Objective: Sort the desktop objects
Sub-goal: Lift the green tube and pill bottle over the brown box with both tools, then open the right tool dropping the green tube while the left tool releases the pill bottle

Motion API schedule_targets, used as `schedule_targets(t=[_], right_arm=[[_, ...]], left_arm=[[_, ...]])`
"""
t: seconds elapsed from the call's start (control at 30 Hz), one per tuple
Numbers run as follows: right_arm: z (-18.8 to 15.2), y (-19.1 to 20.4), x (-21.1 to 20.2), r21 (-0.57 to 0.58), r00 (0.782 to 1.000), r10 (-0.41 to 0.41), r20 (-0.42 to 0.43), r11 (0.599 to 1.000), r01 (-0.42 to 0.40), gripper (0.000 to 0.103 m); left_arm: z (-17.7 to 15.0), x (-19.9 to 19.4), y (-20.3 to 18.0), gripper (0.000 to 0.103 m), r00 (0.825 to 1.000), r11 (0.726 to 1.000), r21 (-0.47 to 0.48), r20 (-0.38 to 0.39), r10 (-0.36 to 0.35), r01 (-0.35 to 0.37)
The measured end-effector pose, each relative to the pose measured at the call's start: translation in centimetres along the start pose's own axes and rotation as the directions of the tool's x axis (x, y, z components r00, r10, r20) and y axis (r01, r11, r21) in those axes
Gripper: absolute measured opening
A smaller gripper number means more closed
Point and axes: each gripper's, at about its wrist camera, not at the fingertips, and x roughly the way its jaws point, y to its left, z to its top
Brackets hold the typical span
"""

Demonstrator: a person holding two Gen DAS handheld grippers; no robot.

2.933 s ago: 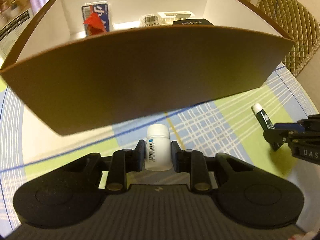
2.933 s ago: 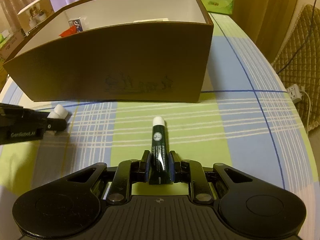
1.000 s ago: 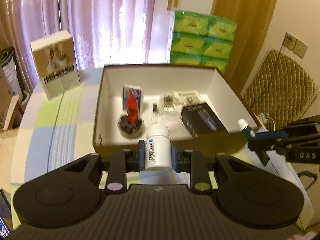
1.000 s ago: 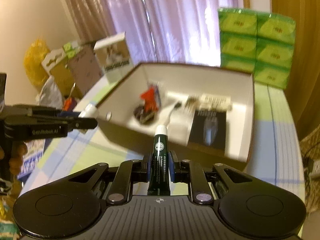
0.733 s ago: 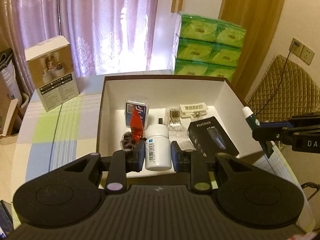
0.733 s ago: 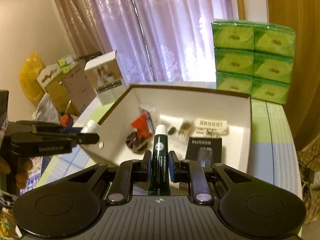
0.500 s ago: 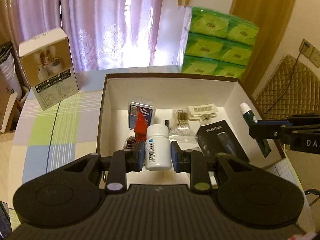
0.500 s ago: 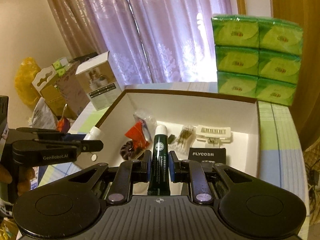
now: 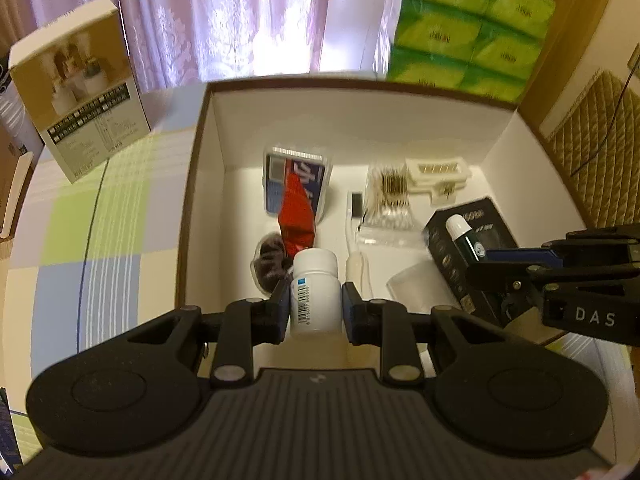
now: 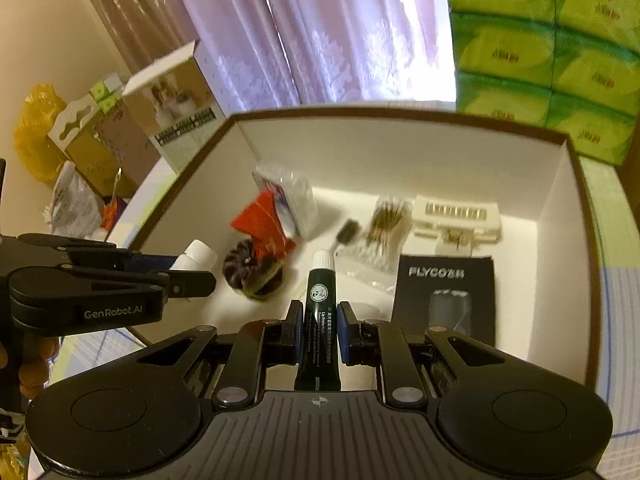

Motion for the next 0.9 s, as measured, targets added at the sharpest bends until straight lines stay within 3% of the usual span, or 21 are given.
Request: schedule_targets(t=[0.3,0.67,0.9], right_arm=[[-0.1,0.1,1.1,0.004,1.0,0.012,-0.025,1.0,-0.012,0.014],[-0.2,0.5,1.7,0.005,0.999,0.027,-0.033,1.0,-0.027,0.014],[-0.1,1.2,2.4,0.0,0.999,0.031,-0.038,1.0,-0.031,0.014]], left_arm=[[-0.2,1.6,-0.2,0.022,0.999,0.999,0.04,-0.049,0.015,-0.013],[0.2,0.7,-0.3,0.023,1.0,0.998,0.061,-0.022,0.018,-0.016],[0.4,0.1,0.0,0.032,1.0,0.998,0.051,-0.006,0.022,-0.022]])
